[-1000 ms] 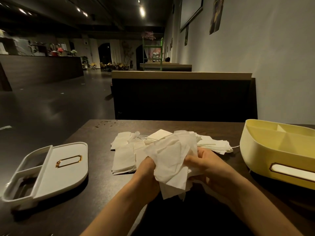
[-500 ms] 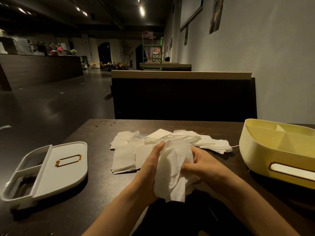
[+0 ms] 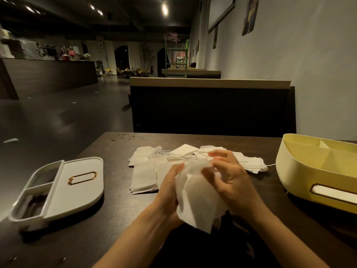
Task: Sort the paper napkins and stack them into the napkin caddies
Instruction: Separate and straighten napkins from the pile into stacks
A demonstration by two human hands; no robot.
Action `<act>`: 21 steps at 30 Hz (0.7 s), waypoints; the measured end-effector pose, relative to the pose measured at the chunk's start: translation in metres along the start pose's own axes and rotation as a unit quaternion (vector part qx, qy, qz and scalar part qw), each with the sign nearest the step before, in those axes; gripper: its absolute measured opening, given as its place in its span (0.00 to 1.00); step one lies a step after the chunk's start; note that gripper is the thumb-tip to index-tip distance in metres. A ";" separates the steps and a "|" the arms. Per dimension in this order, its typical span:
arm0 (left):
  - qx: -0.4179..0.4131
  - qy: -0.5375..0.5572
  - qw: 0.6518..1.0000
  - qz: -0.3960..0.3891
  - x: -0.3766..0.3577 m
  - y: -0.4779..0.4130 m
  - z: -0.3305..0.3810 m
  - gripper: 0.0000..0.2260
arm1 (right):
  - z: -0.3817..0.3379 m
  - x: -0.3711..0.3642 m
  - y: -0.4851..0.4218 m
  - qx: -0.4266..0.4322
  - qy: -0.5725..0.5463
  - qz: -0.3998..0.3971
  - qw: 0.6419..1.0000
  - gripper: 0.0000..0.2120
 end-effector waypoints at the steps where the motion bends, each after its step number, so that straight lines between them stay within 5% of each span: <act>1: 0.006 0.009 1.000 0.006 0.000 0.000 -0.001 0.18 | -0.001 0.005 -0.002 -0.030 -0.043 0.017 0.999 0.26; 7: -0.001 0.040 0.999 0.007 0.000 -0.003 0.001 0.21 | 0.014 0.016 -0.002 -0.217 -0.340 0.039 0.914 0.09; 15: -0.004 -0.017 1.000 0.005 0.002 -0.006 0.001 0.25 | 0.017 0.016 -0.002 -0.238 -0.309 0.056 0.919 0.06; 21: 0.047 -0.083 0.995 -0.009 0.000 -0.004 -0.010 0.18 | 0.026 0.019 0.000 -0.257 -0.255 0.086 0.928 0.06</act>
Point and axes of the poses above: each hand's wrist, its own y-axis away from the middle knuckle, its own x-axis out of the back of the hand, z = x × y, the point moved 6 cm from there along -y, towards the middle knuckle, and after that the axes turned 6 degrees about z, right-handed, at the moved point
